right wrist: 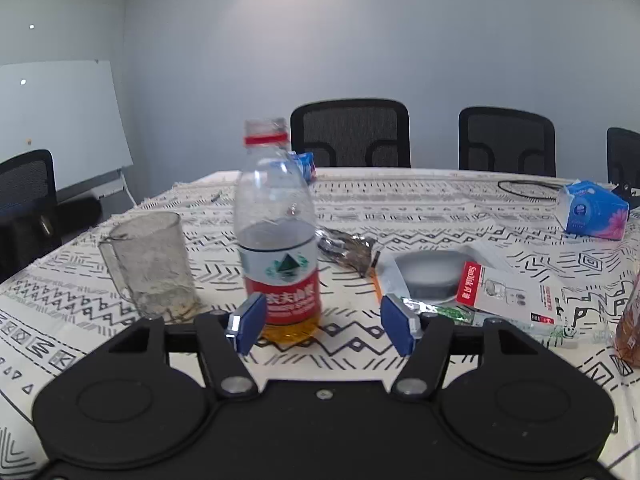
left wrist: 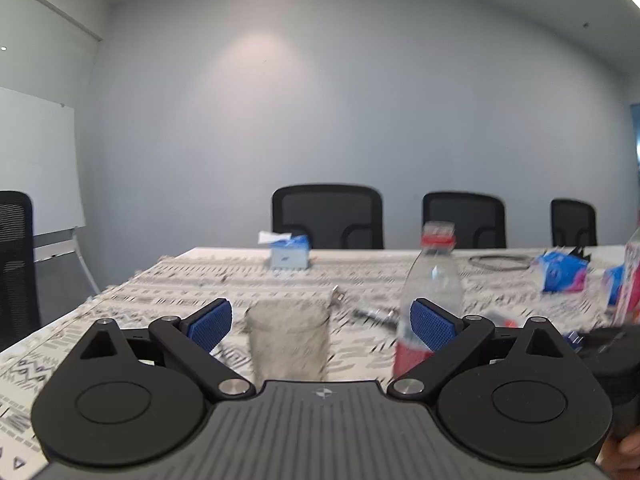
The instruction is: Unscrew bottle cap and pour
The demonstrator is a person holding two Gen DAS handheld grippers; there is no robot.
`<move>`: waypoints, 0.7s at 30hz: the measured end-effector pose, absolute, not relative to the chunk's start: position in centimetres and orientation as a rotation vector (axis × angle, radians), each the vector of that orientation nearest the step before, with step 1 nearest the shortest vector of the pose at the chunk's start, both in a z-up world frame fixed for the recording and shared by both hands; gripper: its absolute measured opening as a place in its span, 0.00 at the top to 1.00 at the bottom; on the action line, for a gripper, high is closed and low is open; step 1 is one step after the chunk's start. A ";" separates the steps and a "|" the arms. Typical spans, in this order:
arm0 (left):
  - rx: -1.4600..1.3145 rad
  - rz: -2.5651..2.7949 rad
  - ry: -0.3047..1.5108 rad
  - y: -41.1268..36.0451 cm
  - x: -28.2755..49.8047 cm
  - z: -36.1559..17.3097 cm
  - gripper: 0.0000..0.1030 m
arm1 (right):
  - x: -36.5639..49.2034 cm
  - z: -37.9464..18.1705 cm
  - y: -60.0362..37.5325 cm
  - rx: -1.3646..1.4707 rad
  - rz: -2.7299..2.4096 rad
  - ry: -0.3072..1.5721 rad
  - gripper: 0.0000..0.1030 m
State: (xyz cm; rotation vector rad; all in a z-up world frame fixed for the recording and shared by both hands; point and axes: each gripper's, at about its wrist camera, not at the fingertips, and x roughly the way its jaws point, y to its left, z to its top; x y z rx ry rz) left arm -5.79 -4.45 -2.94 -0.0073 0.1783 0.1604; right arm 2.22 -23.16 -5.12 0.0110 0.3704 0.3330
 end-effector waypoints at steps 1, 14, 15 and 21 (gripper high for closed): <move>-0.012 0.177 0.188 -4.4 -5.9 -3.1 0.05 | 1.7 -4.9 -23.0 0.010 0.330 0.361 0.34; -0.024 0.197 0.214 -5.9 -9.5 -2.8 0.05 | -3.1 -2.4 -23.5 0.053 0.305 0.330 0.26; -0.026 0.194 0.224 -5.9 -9.7 -2.9 0.05 | -3.1 -2.6 -23.6 0.057 0.293 0.333 0.26; -0.018 0.182 0.245 -6.2 -10.6 -2.8 0.05 | -4.5 -1.9 -22.9 0.034 0.295 0.312 0.26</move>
